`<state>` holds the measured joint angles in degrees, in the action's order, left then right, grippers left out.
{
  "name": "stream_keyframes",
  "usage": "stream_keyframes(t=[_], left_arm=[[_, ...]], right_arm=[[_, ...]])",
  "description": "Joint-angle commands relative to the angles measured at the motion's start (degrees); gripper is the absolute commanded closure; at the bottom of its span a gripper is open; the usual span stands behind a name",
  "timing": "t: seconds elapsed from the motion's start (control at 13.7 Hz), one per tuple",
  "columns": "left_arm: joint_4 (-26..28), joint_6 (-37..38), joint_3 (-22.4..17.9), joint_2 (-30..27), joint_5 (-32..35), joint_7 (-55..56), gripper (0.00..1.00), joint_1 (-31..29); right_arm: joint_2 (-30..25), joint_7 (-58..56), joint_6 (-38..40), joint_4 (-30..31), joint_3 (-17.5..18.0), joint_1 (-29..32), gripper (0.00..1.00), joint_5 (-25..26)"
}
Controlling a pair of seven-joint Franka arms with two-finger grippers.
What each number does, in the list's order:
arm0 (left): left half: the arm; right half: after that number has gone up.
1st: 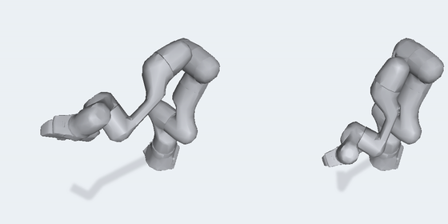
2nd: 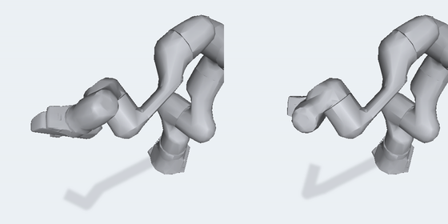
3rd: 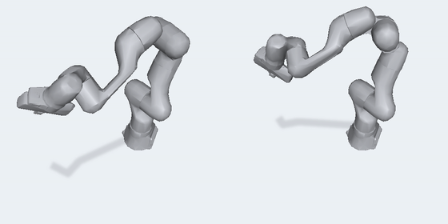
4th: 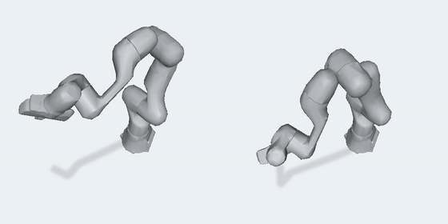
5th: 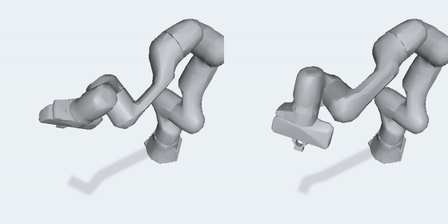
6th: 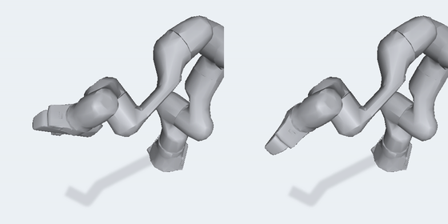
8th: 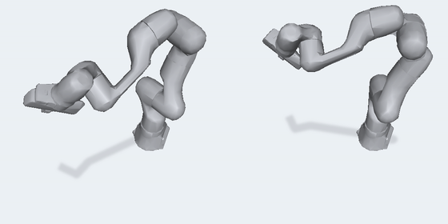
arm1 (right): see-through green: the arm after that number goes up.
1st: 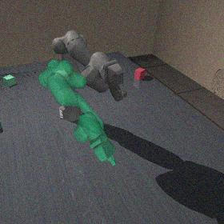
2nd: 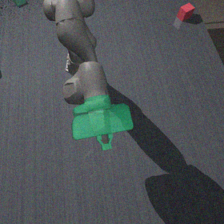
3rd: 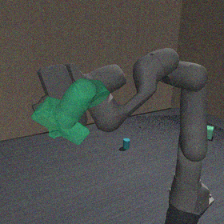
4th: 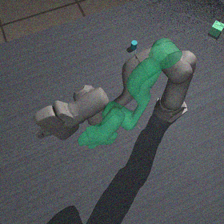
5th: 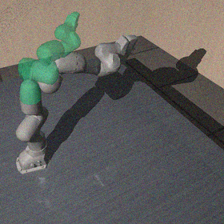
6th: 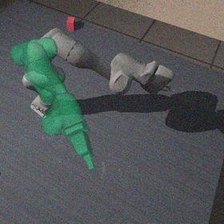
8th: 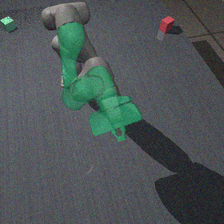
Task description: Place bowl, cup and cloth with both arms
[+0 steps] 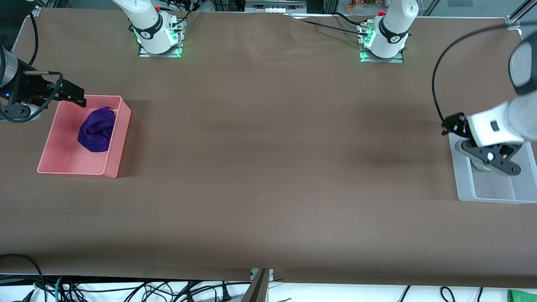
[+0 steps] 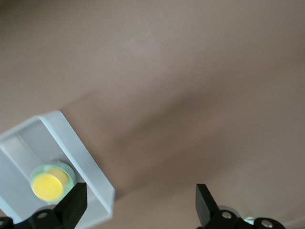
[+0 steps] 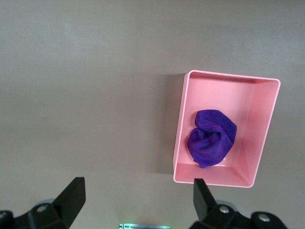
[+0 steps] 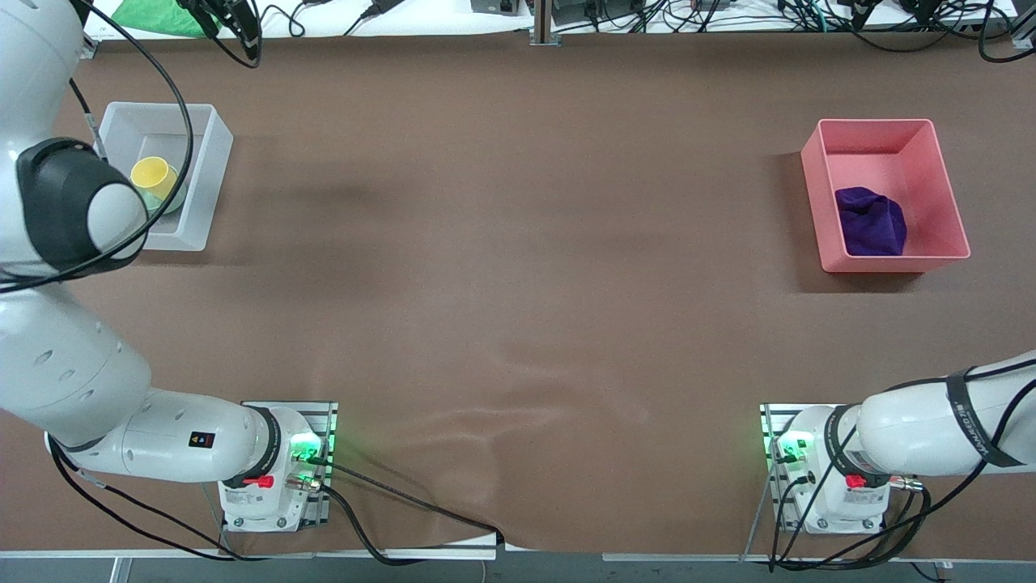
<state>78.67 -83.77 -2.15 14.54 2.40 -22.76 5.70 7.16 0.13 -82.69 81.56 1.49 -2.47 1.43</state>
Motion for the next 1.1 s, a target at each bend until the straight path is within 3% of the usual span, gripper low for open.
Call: stream_keyframes(t=[0.0,0.15,0.37,0.51,1.02], left_arm=[[13.8,-0.7,11.6,-14.8,-0.6,16.4,0.0,-6.9],[14.8,-1.7,12.4,-16.2,-0.3,24.5,0.0,-5.5],[17.6,-10.0,9.4,-16.6,-0.5,24.5,0.0,-5.1],[17.7,-10.5,5.7,-16.5,-0.9,24.3,0.0,-2.6],[19.6,-10.4,3.6,-17.5,-1.2,22.0,0.0,-2.5]], right_arm=[[0.7,0.6,0.6,-1.7,0.3,0.0,0.0,0.2],[0.7,0.6,0.6,-1.7,0.3,0.0,0.0,0.2],[0.7,0.7,0.5,-1.7,0.3,0.0,0.0,0.2],[0.7,0.7,0.5,-1.7,0.3,-0.1,0.0,0.2],[0.7,0.1,-0.2,-1.8,0.3,0.0,0.0,0.2]])
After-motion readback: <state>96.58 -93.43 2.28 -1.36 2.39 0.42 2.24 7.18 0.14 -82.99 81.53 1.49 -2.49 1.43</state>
